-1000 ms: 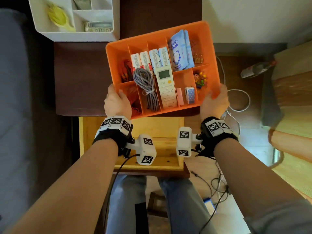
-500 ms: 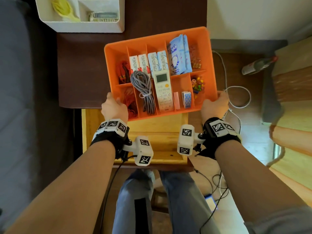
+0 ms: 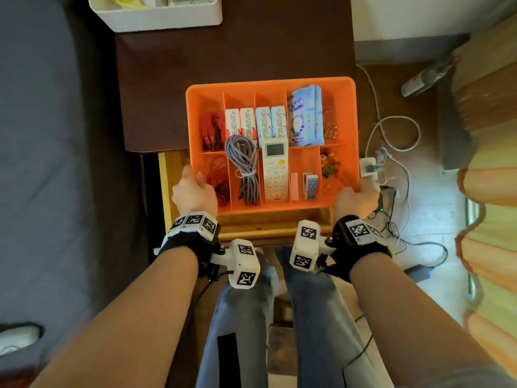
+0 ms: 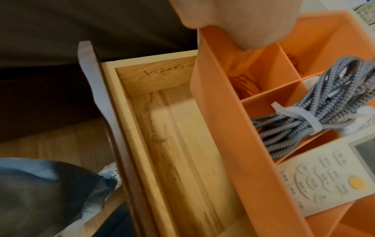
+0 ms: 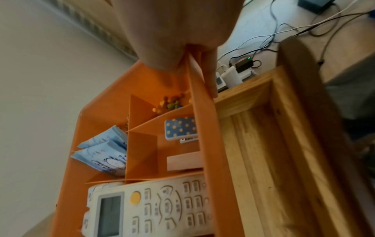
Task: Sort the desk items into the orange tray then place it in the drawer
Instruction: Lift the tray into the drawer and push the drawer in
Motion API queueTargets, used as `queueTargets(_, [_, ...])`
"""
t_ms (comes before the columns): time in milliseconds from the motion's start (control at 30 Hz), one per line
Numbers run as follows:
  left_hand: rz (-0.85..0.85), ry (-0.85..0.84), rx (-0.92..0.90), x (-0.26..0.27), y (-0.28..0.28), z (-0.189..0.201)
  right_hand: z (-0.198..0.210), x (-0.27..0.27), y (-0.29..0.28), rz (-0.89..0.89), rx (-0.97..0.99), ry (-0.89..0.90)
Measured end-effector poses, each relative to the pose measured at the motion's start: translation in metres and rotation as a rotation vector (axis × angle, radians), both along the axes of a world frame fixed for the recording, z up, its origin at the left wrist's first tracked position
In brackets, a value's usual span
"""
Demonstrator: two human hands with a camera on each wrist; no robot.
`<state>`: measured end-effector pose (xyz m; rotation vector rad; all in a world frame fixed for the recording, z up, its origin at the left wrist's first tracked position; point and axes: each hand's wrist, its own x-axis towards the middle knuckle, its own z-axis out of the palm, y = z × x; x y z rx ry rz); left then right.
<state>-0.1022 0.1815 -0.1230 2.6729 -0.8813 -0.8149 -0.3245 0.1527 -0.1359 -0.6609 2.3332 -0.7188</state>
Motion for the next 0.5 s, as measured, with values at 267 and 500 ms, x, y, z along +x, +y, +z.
queueTargets(267, [0.019,0.016,0.036,-0.008,0.055,-0.004,-0.014,-0.008,0.052,-0.027,0.024,0.016])
queueTargets(500, [0.015,0.016,0.081,-0.022,0.096,-0.025,-0.027,-0.026,0.089,-0.127,0.112,-0.003])
